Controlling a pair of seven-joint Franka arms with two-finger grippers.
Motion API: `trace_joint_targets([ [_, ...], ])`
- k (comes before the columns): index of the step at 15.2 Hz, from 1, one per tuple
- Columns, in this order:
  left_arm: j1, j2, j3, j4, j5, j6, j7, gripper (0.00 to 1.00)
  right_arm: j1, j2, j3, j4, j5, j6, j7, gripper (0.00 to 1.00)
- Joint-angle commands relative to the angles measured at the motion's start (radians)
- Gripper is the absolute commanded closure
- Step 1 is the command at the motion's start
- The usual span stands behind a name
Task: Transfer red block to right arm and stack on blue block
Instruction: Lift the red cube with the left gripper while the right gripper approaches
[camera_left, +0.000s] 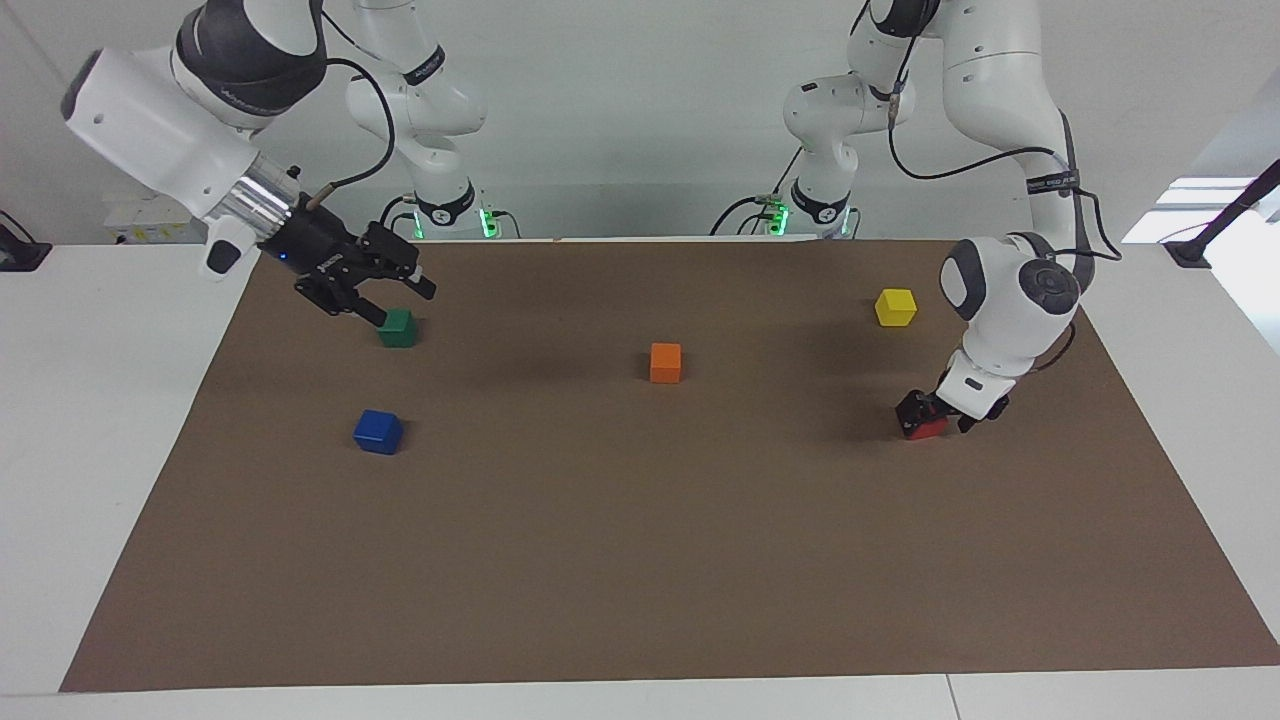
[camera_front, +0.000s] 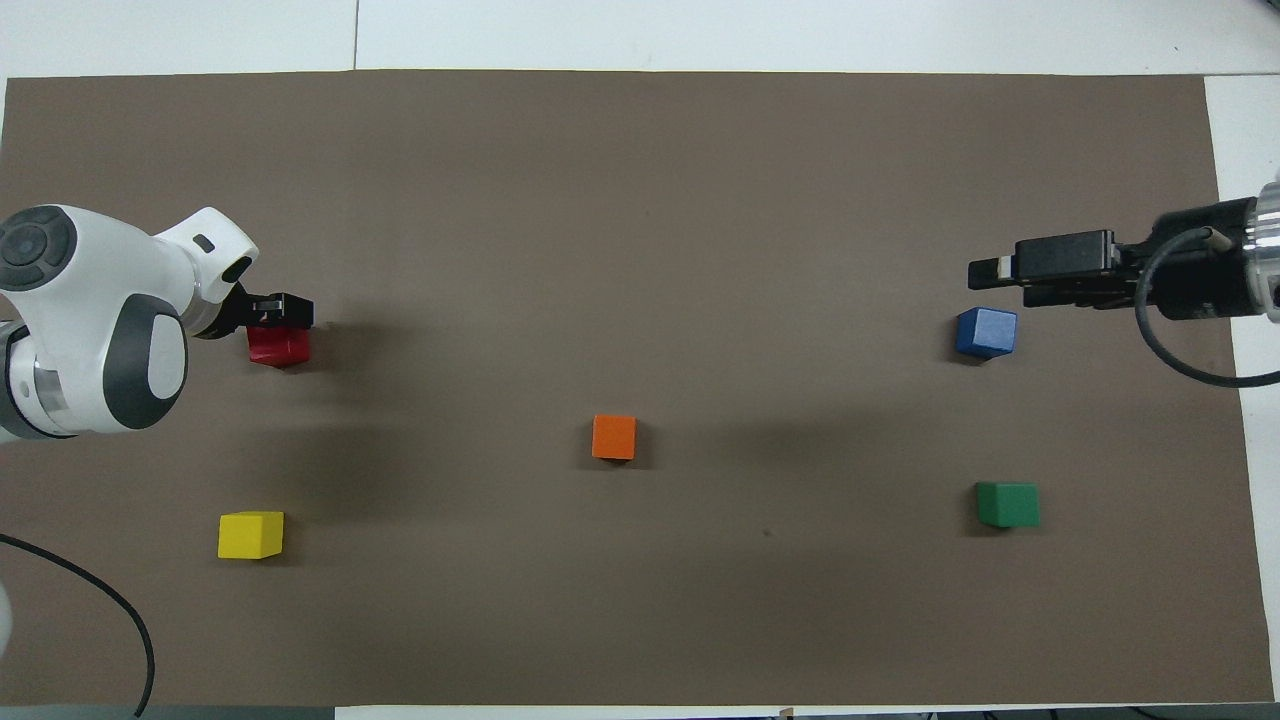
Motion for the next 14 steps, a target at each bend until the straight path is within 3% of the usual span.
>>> trace_joint_targets([
  [1, 0.01, -0.011, -0.003, -0.038, 0.013, 0.042, 0.003, 0.0, -0.035, 0.035, 0.004, -0.076, 0.287, -0.021, -0.179, 0.0],
  [2, 0.01, -0.012, -0.003, -0.046, 0.013, 0.041, 0.001, 0.0, -0.032, 0.042, 0.004, -0.101, 0.379, -0.031, -0.21, 0.0],
  [3, 0.009, -0.014, -0.001, -0.048, 0.013, 0.021, -0.008, 0.17, -0.028, 0.046, 0.004, -0.115, 0.448, -0.043, -0.218, 0.0],
  [4, 0.001, -0.017, -0.001, -0.035, 0.013, -0.043, -0.055, 0.62, -0.025, 0.054, 0.005, -0.118, 0.501, -0.08, -0.221, 0.0],
  [5, -0.007, -0.018, -0.003, -0.025, 0.013, -0.092, -0.122, 0.99, -0.025, 0.077, 0.005, -0.119, 0.551, -0.124, -0.238, 0.0],
  [9, -0.02, -0.027, -0.016, 0.085, -0.041, -0.224, -0.391, 1.0, 0.016, 0.181, 0.007, -0.153, 0.81, -0.207, -0.389, 0.0],
  [11, -0.045, -0.029, -0.015, 0.216, -0.162, -0.373, -0.506, 1.0, 0.046, 0.273, 0.008, -0.146, 0.956, -0.241, -0.459, 0.0],
  [14, -0.053, -0.03, -0.018, 0.371, -0.359, -0.514, -0.872, 1.0, 0.108, 0.321, 0.008, -0.13, 1.125, -0.265, -0.466, 0.0],
])
